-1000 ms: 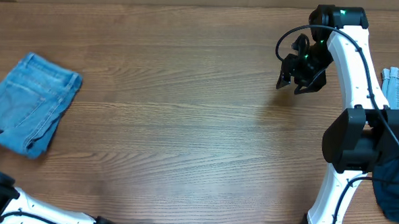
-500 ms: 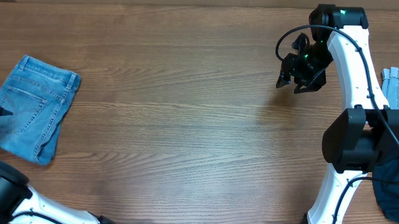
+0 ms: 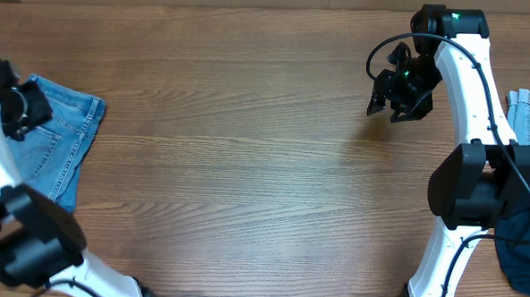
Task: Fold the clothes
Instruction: 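Drag the folded jeans bundle left to the table edge with the left gripper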
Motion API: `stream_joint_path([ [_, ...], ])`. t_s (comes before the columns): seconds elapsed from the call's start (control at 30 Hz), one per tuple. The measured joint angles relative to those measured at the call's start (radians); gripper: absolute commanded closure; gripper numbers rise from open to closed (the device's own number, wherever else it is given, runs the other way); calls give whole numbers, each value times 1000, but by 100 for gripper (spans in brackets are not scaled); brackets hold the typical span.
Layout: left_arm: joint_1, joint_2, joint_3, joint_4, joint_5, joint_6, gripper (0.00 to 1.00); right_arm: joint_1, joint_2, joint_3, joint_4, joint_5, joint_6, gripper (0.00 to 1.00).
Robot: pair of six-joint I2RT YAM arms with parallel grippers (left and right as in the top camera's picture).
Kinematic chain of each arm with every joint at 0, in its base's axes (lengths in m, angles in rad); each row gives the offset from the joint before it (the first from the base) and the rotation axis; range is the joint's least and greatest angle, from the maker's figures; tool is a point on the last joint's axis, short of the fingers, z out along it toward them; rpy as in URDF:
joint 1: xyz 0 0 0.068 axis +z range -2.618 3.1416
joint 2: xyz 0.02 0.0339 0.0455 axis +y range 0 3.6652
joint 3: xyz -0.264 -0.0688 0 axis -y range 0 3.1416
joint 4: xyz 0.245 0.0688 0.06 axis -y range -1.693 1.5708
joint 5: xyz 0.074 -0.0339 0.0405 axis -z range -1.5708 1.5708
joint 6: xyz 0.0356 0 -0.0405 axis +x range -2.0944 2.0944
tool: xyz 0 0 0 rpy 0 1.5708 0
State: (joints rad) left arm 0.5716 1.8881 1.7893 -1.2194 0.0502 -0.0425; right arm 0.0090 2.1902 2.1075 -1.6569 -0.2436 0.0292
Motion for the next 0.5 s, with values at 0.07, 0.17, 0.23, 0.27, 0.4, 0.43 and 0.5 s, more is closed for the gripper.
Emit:
stream_joint_path([
  [0.07,-26,105,0,-8,-85,-6,80,0,0,0,-2,0,0,43],
  [0.17,-51,206,0,-30,-207,-38,79,0,0,0,-7,0,0,43],
  [0.23,-55,261,0,-28,-250,-56,78,0,0,0,-7,0,0,43],
  [0.27,-55,282,0,-24,-266,-61,78,0,0,0,-7,0,0,43],
  [0.4,-55,378,0,30,-287,-106,81,0,0,0,-15,0,0,43],
  [0.43,-55,388,3,35,-287,-113,82,0,0,0,-16,0,0,43],
  [0.5,-55,388,4,60,-278,-117,87,0,0,0,-18,0,1,43],
])
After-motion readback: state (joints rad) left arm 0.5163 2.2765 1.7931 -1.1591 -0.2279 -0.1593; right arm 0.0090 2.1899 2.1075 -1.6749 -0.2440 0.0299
